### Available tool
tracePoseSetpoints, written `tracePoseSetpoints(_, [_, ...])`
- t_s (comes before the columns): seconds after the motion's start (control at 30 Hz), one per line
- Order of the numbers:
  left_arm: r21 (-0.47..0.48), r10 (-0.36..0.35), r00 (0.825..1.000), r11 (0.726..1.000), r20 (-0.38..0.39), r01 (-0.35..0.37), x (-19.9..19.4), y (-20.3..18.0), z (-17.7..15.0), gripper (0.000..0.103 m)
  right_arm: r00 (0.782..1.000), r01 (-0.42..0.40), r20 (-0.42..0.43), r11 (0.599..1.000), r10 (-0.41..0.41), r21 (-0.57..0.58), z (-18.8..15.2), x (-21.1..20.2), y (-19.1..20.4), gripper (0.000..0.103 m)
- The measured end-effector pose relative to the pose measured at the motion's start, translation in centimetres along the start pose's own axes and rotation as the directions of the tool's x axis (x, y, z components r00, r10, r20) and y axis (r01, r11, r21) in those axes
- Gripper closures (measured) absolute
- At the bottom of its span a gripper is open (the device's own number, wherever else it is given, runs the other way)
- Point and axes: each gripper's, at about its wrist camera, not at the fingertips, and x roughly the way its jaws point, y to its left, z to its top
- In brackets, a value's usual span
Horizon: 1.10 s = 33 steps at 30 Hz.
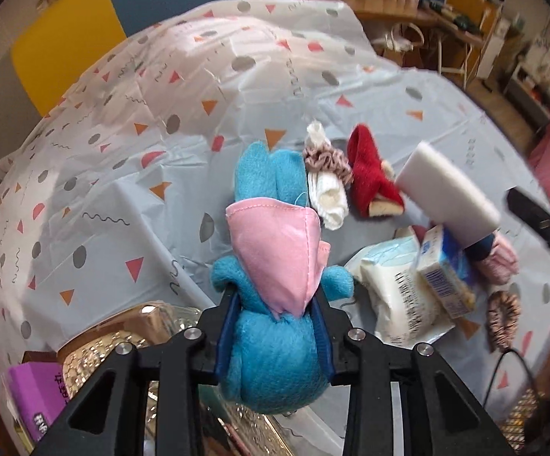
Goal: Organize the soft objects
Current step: 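Grasp the blue plush with the left gripper while the right grasps the white foam bar, then carry the blue plush into the gold tray and open the left gripper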
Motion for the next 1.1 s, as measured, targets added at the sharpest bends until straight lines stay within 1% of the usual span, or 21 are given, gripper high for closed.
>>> tracePoseSetpoints(0.1, [-0.048,-0.047,0.997,0.998,0.068,0.050,-2.6,0.9,0.0,0.067,0.999,0.048,0.025,0.992,-0.045,-0.115,0.2,0.8,2.1,0.035])
tracePoseSetpoints(0.17, [-0.077,-0.085,0.989,0.992,0.124,0.095,-4.7,1.7,0.0,0.067,0.995,0.090,0.056,0.977,-0.080,-0.194,0.3,1.5,3.3,0.035])
tracePoseSetpoints(0.2, [-0.085,-0.102,0.983,0.990,0.151,0.116,-5.9,2.0,-0.1,0.067,0.994,0.101,0.053,0.970,-0.092,-0.222,0.2,2.1,3.7,0.035])
tracePoseSetpoints(0.27, [-0.097,-0.134,0.968,0.983,0.211,0.157,-8.3,2.9,-0.4,0.067,0.993,0.113,0.015,0.957,-0.113,-0.268,-0.2,3.7,4.2,0.035])
tracePoseSetpoints(0.3, [-0.107,-0.146,0.961,0.979,0.236,0.175,-9.3,3.5,-0.7,0.067,0.993,0.115,0.000,0.953,-0.119,-0.281,-0.4,4.3,4.2,0.038])
tracePoseSetpoints(0.33, [-0.121,-0.155,0.953,0.974,0.262,0.192,-10.4,4.2,-1.1,0.067,0.992,0.117,-0.010,0.947,-0.126,-0.300,-0.7,4.8,4.3,0.057])
tracePoseSetpoints(0.37, [-0.137,-0.164,0.943,0.968,0.289,0.210,-11.5,5.1,-1.7,0.067,0.989,0.133,-0.012,0.940,-0.144,-0.315,-0.9,5.1,4.4,0.072])
tracePoseSetpoints(0.4, [-0.152,-0.169,0.935,0.963,0.312,0.225,-12.4,5.9,-2.3,0.067,0.987,0.146,-0.012,0.935,-0.158,-0.322,-1.1,5.2,4.3,0.078])
tracePoseSetpoints(0.43, [-0.174,-0.170,0.927,0.955,0.335,0.239,-13.5,7.0,-3.1,0.067,0.989,0.135,-0.018,0.935,-0.150,-0.329,-1.4,5.2,4.4,0.082])
tracePoseSetpoints(0.5, [-0.209,-0.170,0.911,0.942,0.375,0.262,-15.3,9.1,-4.7,0.067,0.989,0.132,-0.015,0.927,-0.146,-0.352,-1.7,4.9,4.8,0.083])
tracePoseSetpoints(0.6, [-0.269,-0.115,0.900,0.932,0.420,0.244,-17.6,12.4,-7.8,0.067,0.990,0.112,-0.034,0.926,-0.134,-0.360,-2.1,4.8,5.1,0.083])
tracePoseSetpoints(0.7, [-0.346,-0.044,0.893,0.912,0.449,0.219,-19.1,16.4,-11.3,0.066,0.988,0.121,-0.043,0.918,-0.147,-0.378,-2.4,5.0,5.5,0.083])
tracePoseSetpoints(0.77, [-0.418,0.020,0.894,0.889,0.447,0.189,-19.8,19.0,-14.2,0.066,0.987,0.118,-0.056,0.919,-0.149,-0.377,-2.5,5.2,5.5,0.083])
tracePoseSetpoints(0.83, [-0.490,0.063,0.897,0.853,0.437,0.179,-19.7,21.6,-17.0,0.066,0.986,0.115,-0.068,0.919,-0.151,-0.377,-2.7,5.4,5.4,0.083])
tracePoseSetpoints(0.9, [-0.563,0.104,0.906,0.810,0.411,0.162,-19.0,23.7,-20.1,0.066,0.984,0.123,-0.073,0.918,-0.162,-0.378,-2.8,5.6,5.4,0.083])
tracePoseSetpoints(0.93, [-0.602,0.126,0.915,0.786,0.384,0.144,-18.4,24.8,-21.9,0.066,0.983,0.127,-0.072,0.916,-0.166,-0.379,-2.8,5.6,5.4,0.083])
tracePoseSetpoints(1.0, [-0.656,0.155,0.930,0.747,0.334,0.111,-16.9,26.0,-24.9,0.066,0.983,0.137,-0.061,0.914,-0.173,-0.382,-2.8,5.5,5.5,0.083])
tracePoseSetpoints(1.03, [-0.686,0.160,0.941,0.721,0.299,0.095,-15.8,26.6,-26.5,0.066,0.983,0.142,-0.054,0.912,-0.175,-0.385,-2.8,5.4,5.6,0.083])
tracePoseSetpoints(1.1, [-0.731,0.155,0.959,0.679,0.238,0.071,-13.8,27.2,-29.1,0.066,0.983,0.147,-0.042,0.906,-0.178,-0.397,-2.9,5.2,5.9,0.084])
